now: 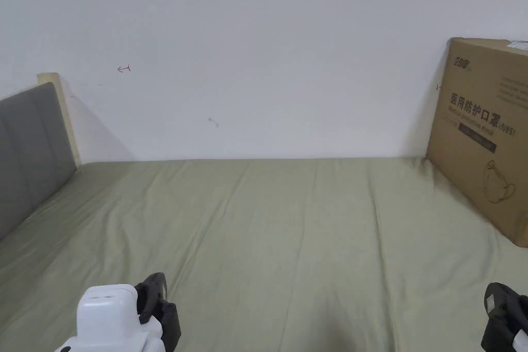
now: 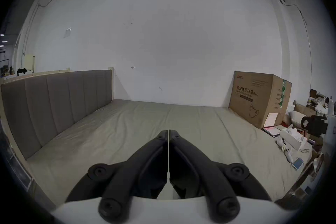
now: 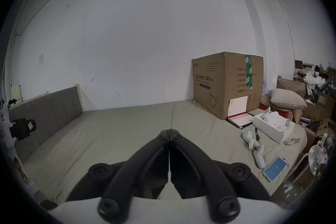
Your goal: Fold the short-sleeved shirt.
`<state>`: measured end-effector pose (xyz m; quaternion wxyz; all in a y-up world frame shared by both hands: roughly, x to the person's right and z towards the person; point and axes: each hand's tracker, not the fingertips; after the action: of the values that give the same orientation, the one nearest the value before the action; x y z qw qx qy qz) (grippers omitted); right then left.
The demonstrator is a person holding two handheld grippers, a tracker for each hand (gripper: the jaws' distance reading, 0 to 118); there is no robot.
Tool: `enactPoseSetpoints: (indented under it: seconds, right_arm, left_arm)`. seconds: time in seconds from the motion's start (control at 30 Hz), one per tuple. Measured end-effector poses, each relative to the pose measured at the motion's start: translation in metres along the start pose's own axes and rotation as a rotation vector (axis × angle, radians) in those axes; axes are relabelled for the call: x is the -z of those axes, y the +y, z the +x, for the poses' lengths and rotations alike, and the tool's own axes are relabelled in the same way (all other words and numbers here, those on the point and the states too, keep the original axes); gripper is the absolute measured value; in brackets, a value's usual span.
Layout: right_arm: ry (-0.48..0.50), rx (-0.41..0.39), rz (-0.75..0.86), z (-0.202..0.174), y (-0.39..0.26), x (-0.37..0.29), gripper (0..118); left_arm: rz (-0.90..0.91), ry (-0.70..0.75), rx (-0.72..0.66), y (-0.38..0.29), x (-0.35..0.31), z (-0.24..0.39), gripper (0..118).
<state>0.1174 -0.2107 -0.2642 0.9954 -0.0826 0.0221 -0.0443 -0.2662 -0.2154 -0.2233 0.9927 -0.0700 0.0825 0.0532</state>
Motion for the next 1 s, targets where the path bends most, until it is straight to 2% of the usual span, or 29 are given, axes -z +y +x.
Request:
enactPoseSetpoints:
  seconds: [0.07,0.13,0.2,0.27,0.3,0.33,0.37,0.43,0.5,0.53,0.63,0.73,0.77,0.83,0.87,0.9,0.93,1.0]
  right_arm:
    - [0.028,0.001,0.008,0.000,0.003,-0.002,0]
    - [0.150,0.010,-0.062,-0.008,0.004,0.003,0]
    - [0.286,0.042,-0.234,-0.020,-0.004,0.020,0]
    - [0.467,0.213,-0.591,-0.031,-0.030,0.053,0]
    - [0.506,0.316,-0.775,-0.036,-0.050,0.069,0]
    - [0.504,0.378,-0.904,-0.041,-0.073,0.079,0]
    - [0.483,0.406,-0.972,-0.046,-0.097,0.083,0]
    - [0.477,0.327,-1.060,-0.056,-0.132,0.092,0]
    - [0.438,0.169,-1.077,-0.066,-0.153,0.098,0]
    - [0.421,0.130,-1.088,-0.068,-0.160,0.100,0]
    - [0.431,0.201,-1.087,-0.064,-0.167,0.102,0]
    - [0.445,0.206,-1.099,-0.059,-0.163,0.104,0]
    - [0.452,0.197,-1.100,-0.058,-0.163,0.104,0]
    - [0.464,0.192,-1.101,-0.058,-0.163,0.104,0]
    - [0.467,0.193,-1.102,-0.057,-0.164,0.104,0]
    - [0.470,0.198,-1.104,-0.056,-0.165,0.105,0]
    - [0.472,0.207,-1.108,-0.055,-0.166,0.106,0]
    - [0.477,0.241,-1.118,-0.051,-0.168,0.108,0]
  left_arm:
    - [-0.020,-0.006,-0.018,0.001,0.003,-0.002,1]
    - [-0.036,-0.012,-0.026,0.000,0.004,-0.004,1]
    - [-0.051,-0.071,-0.056,-0.003,0.002,-0.011,1]
    - [-0.058,-0.074,-0.057,-0.006,-0.001,-0.014,1]
    - [-0.065,-0.062,-0.048,-0.009,-0.002,-0.013,1]
    - [-0.077,-0.056,-0.036,-0.012,-0.001,-0.015,1]
    - [-0.101,-0.070,-0.034,-0.015,0.000,-0.017,1]
    - [-0.161,-0.095,-0.046,-0.022,0.004,-0.021,1]
    - [-0.267,-0.162,-0.089,-0.029,0.016,-0.031,1]
    - [-0.328,-0.198,-0.111,-0.033,0.023,-0.037,1]
    - [-0.523,-0.344,-0.234,-0.054,0.051,-0.058,1]
    - [-0.764,-0.556,-0.424,-0.086,0.086,-0.079,2]
    - [-0.826,-0.599,-0.474,-0.099,0.095,-0.083,7]
    - [-0.871,-0.618,-0.510,-0.120,0.108,-0.086,41]
    - [-0.897,-0.617,-0.526,-0.130,0.116,-0.088,68]
    - [-0.919,-0.635,-0.541,-0.139,0.125,-0.089,102]
    - [-0.930,-0.669,-0.574,-0.149,0.131,-0.089,117]
    - [-0.922,-0.754,-0.668,-0.162,0.147,-0.092,118]
